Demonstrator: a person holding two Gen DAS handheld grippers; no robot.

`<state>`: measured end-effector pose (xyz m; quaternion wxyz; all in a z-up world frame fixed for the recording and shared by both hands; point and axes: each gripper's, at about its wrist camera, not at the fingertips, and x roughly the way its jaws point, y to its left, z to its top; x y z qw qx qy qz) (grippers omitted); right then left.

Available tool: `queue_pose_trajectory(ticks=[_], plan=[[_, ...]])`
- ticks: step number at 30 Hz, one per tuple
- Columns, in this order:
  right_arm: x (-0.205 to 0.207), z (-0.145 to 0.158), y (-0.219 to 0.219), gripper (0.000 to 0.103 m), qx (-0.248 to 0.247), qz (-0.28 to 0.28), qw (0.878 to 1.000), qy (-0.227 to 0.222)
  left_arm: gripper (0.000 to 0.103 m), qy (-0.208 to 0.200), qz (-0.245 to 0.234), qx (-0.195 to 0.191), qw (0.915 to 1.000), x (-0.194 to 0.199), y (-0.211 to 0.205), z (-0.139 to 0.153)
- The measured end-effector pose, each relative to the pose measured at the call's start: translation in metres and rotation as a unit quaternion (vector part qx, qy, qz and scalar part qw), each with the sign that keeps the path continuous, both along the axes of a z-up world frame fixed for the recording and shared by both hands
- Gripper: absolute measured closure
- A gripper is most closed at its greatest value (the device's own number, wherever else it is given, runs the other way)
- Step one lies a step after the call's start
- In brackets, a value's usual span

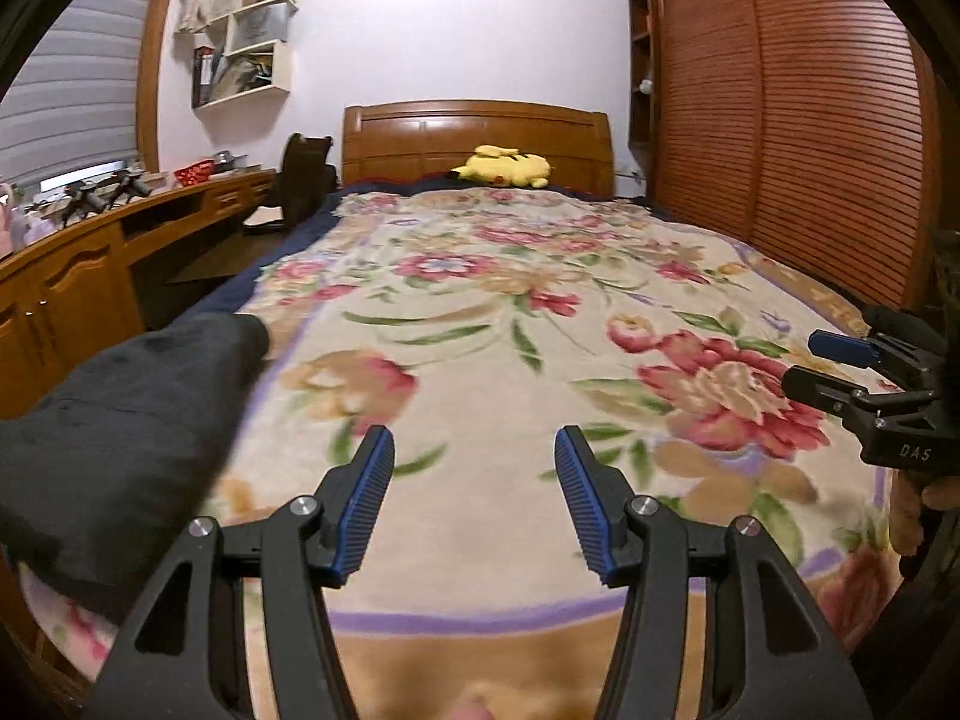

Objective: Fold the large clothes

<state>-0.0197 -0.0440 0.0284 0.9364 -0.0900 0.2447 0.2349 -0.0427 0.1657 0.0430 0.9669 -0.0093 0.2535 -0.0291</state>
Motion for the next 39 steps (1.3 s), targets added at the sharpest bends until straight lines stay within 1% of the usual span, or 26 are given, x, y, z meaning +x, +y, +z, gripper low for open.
queue_pose_trajectory(ticks=[3,6,9,12,15,17,22,26,34,39], plan=[[0.0,-0.005,-0.02,0.022,0.003,-0.02,1.0,-0.002,0.048,0.006,-0.007,-0.001,1.0,0.011,-0.025,-0.005],[0.001,-0.012,-0.038,0.022,0.008,-0.04,0.999,-0.003,0.048,0.01,-0.03,-0.011,0.9994,0.021,-0.047,-0.009],[0.002,-0.019,-0.055,0.022,0.004,-0.059,0.998,-0.006,0.048,0.001,-0.028,0.003,0.9996,0.026,-0.066,-0.009],[0.002,-0.021,-0.068,0.022,0.008,-0.073,0.997,-0.011,0.048,-0.004,-0.023,0.005,0.9997,0.033,-0.083,-0.007],[0.0,-0.019,-0.082,0.022,0.014,-0.09,0.995,-0.032,0.048,-0.011,-0.029,-0.002,0.9995,0.037,-0.095,-0.006],[-0.001,-0.018,-0.094,0.022,0.021,-0.104,0.993,-0.045,0.048,-0.017,-0.026,0.001,0.9995,0.038,-0.102,-0.006],[-0.002,-0.014,-0.114,0.022,0.031,-0.129,0.989,-0.069,0.048,-0.032,-0.019,-0.009,0.9993,0.033,-0.104,-0.01],[-0.007,-0.011,-0.123,0.022,0.041,-0.141,0.986,-0.083,0.048,-0.041,-0.015,-0.004,0.999,0.031,-0.105,-0.011],[-0.014,-0.009,-0.124,0.022,0.042,-0.148,0.983,-0.097,0.048,-0.046,-0.018,0.008,0.9988,0.025,-0.108,-0.016],[-0.016,-0.01,-0.122,0.022,0.041,-0.15,0.983,-0.102,0.048,-0.054,-0.014,0.003,0.9984,0.02,-0.104,-0.013]])
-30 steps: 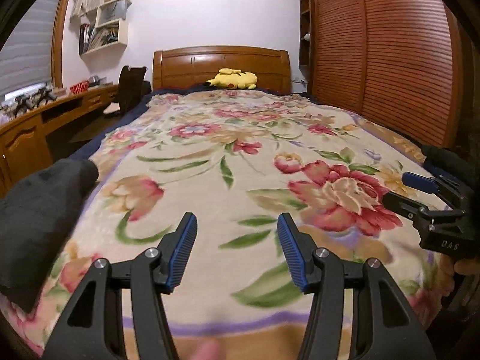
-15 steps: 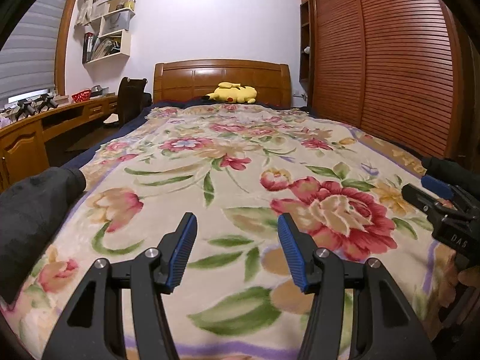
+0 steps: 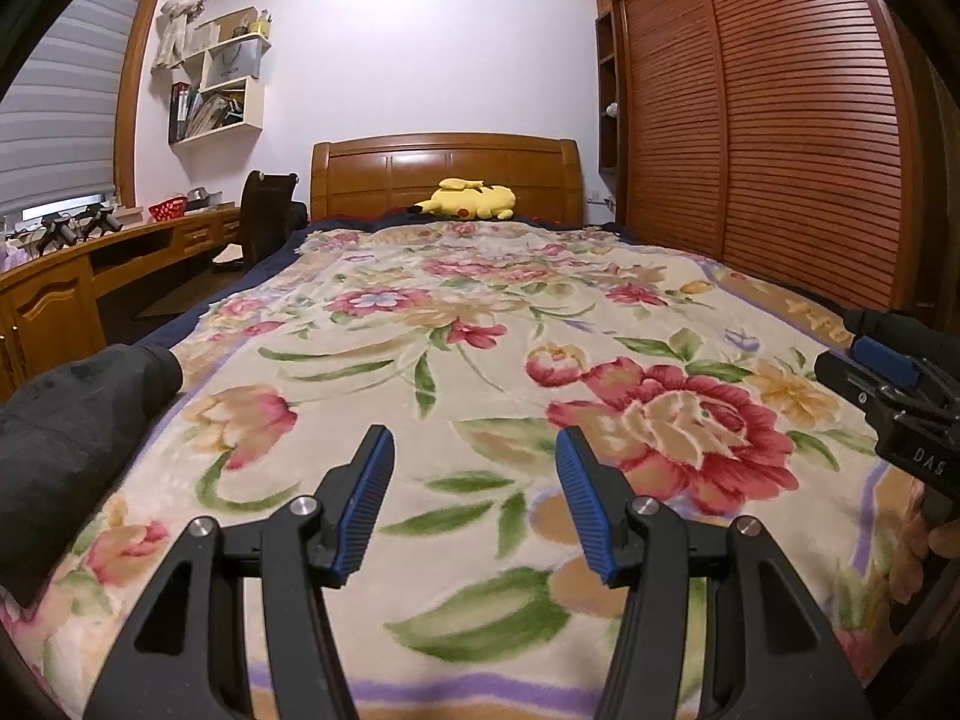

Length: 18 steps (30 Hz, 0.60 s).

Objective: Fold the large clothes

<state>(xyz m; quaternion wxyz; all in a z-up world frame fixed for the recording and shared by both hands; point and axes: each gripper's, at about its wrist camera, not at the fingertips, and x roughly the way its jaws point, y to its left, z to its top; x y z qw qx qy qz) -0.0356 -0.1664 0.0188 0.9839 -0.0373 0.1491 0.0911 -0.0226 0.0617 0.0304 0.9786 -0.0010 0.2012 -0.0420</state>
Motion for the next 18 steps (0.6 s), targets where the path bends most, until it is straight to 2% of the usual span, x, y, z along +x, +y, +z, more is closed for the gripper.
queue_pose_trajectory(ticks=[18], plan=[[-0.0001,-0.0002,0.0008,0.022,-0.001,0.0,1.0,0.0,0.048,-0.003,0.004,0.0,1.0,-0.001,0.0042,0.001]])
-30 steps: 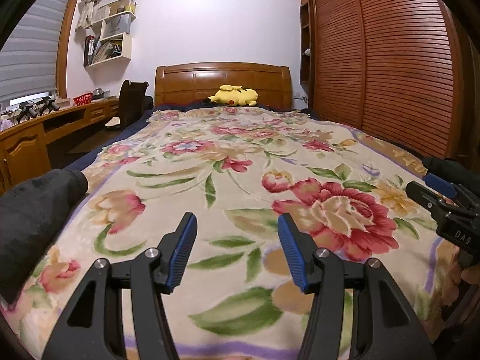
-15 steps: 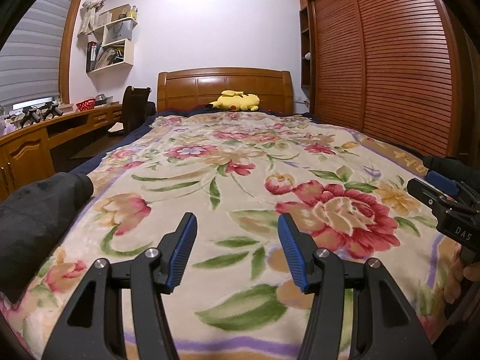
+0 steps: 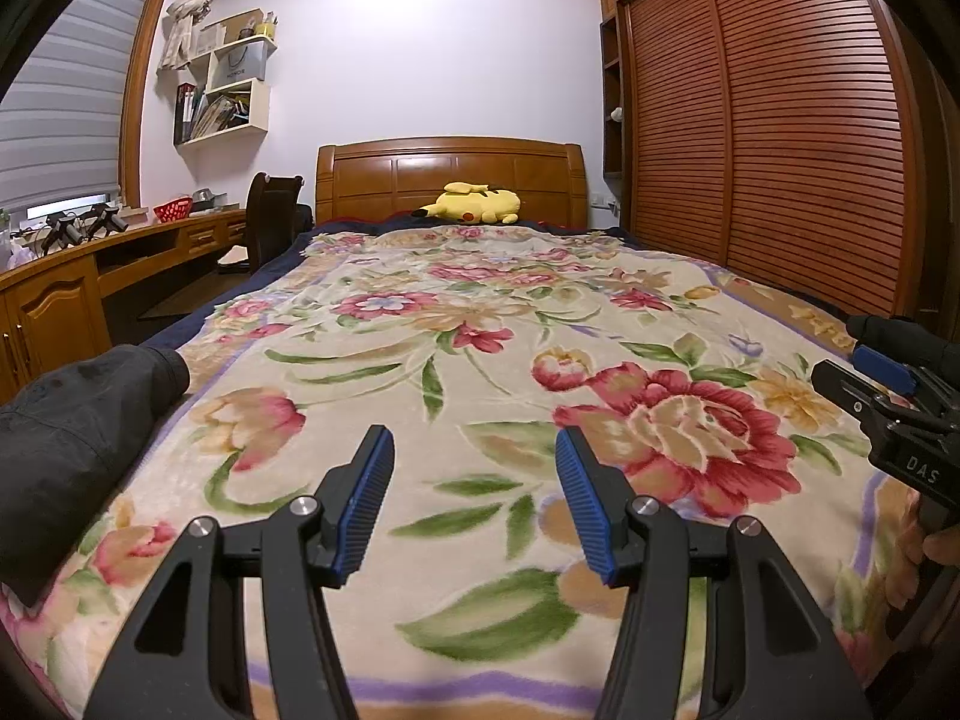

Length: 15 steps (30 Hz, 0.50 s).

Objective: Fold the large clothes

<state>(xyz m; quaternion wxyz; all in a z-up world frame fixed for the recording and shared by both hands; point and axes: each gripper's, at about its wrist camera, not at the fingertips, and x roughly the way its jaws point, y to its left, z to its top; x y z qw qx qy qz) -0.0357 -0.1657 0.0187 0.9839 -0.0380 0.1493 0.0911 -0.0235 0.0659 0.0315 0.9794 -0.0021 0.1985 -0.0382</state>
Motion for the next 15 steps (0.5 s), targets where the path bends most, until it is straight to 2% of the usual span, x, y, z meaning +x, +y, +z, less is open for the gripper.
queue_pose_trajectory(ticks=[15], plan=[[0.0006,-0.0006,0.0014,0.022,0.003,-0.003,1.0,-0.002,0.048,-0.001,0.0,0.002,1.0,-0.0004,-0.0001,-0.0006]])
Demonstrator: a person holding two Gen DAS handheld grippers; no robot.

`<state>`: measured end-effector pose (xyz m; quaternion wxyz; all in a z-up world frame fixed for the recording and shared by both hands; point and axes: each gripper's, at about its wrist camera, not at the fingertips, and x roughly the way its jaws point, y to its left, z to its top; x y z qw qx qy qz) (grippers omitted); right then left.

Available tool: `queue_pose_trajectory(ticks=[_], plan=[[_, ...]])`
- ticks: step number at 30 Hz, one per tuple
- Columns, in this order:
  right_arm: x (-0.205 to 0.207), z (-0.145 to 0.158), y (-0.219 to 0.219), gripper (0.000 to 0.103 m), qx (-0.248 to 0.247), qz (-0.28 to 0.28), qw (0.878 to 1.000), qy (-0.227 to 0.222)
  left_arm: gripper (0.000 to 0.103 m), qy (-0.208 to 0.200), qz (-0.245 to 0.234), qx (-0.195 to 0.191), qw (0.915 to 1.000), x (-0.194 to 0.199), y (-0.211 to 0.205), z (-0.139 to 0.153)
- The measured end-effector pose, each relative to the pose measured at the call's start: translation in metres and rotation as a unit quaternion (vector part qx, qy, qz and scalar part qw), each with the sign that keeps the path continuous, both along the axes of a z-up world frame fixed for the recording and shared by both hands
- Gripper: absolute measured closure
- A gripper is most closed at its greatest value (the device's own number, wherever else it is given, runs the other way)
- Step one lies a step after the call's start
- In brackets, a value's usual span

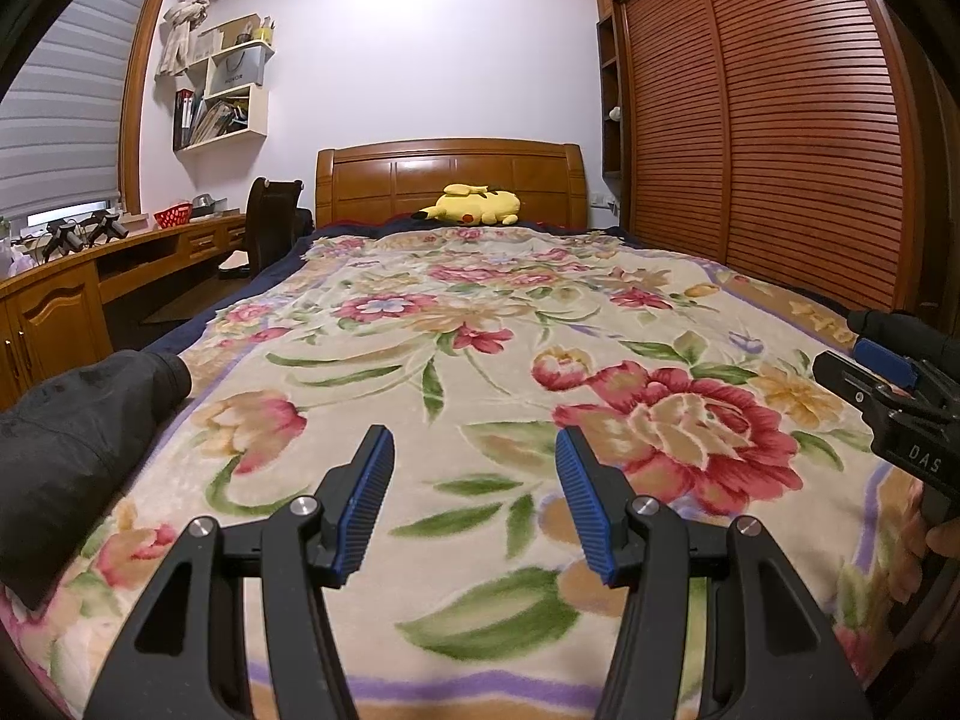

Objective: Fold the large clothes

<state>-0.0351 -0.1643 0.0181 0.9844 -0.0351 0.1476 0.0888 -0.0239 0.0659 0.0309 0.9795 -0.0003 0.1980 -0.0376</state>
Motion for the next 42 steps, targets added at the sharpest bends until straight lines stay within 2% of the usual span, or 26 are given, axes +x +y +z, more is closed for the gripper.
queue_pose_trajectory(ticks=[42], plan=[[-0.0002,-0.002,0.0002,0.022,0.001,-0.001,1.0,0.0,0.048,-0.002,-0.001,0.004,1.0,-0.0005,0.0054,0.0001]])
